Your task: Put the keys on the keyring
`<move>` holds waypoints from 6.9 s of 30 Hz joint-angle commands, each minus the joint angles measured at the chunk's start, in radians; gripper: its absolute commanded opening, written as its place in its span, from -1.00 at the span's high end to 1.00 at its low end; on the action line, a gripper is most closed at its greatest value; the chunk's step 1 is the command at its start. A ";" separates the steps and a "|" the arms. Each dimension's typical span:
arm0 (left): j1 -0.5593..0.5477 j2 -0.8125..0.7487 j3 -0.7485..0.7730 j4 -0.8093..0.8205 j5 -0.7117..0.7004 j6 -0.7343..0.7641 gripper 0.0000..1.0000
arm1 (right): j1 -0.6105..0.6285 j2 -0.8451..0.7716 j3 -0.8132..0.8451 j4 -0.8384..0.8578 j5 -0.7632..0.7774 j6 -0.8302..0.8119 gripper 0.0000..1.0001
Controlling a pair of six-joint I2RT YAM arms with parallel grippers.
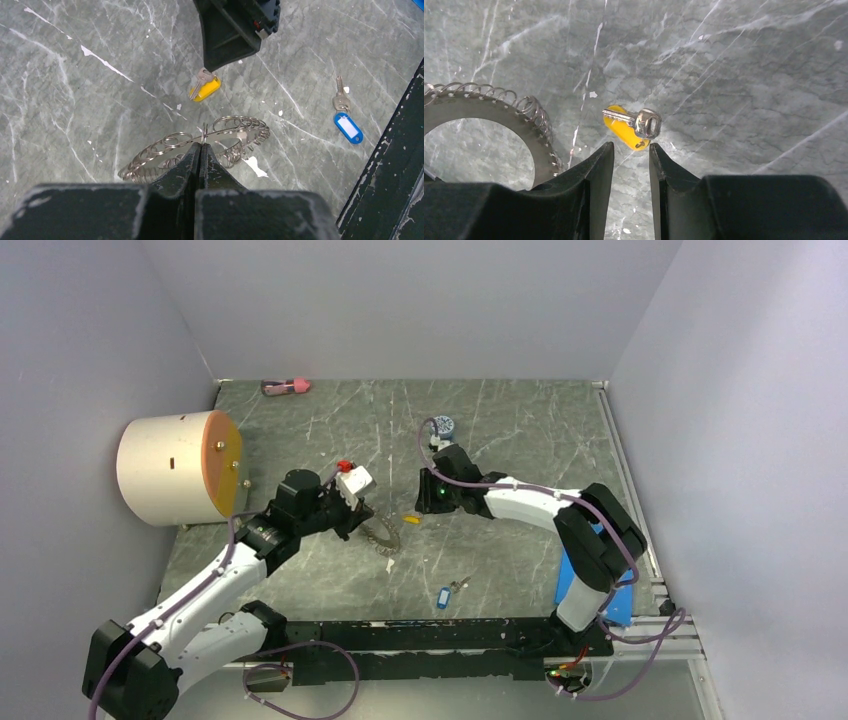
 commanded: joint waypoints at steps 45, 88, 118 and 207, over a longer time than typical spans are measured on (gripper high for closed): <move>-0.003 0.039 -0.025 0.133 0.074 -0.024 0.95 | -0.124 -0.252 -0.061 -0.006 -0.079 -0.222 1.00; -0.003 0.143 -0.051 0.326 0.183 -0.092 0.95 | -0.044 -0.261 -0.002 0.119 -0.627 -0.481 1.00; -0.003 0.131 -0.040 0.312 0.190 -0.080 0.95 | 0.005 -0.155 0.037 0.064 -0.540 -0.472 1.00; -0.003 0.060 -0.142 0.656 0.523 -0.115 0.95 | -0.065 -0.345 -0.197 0.421 -0.983 -0.589 0.21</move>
